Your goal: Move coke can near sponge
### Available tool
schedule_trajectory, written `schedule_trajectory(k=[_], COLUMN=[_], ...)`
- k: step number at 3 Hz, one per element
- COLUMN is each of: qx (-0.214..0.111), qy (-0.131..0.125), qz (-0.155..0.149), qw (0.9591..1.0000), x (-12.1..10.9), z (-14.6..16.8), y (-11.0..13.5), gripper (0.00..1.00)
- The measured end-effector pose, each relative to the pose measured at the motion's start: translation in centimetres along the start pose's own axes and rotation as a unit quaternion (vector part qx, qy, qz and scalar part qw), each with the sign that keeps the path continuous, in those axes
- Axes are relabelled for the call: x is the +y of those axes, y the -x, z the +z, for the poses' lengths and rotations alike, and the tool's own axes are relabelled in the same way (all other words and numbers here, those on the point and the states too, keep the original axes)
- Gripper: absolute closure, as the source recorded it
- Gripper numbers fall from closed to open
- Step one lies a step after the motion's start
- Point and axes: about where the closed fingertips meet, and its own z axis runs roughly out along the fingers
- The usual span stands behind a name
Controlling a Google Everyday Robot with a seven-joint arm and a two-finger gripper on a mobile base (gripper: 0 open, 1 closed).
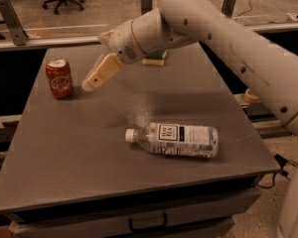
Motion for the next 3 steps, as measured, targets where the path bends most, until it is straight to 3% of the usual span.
schedule_trajectory(k=[1,2,3], qx=[-0.036,-0.053,-0.056], qy=[0.009,0.016,0.015], qz=[0.067,0.118,0.126], qw=[0.997,0.9915,0.9904], x=[-0.7,-0.5,-0.6], z=[4.6,8.1,8.5], y=[0.6,1.2,1.3], gripper=[0.0,0.0,0.0])
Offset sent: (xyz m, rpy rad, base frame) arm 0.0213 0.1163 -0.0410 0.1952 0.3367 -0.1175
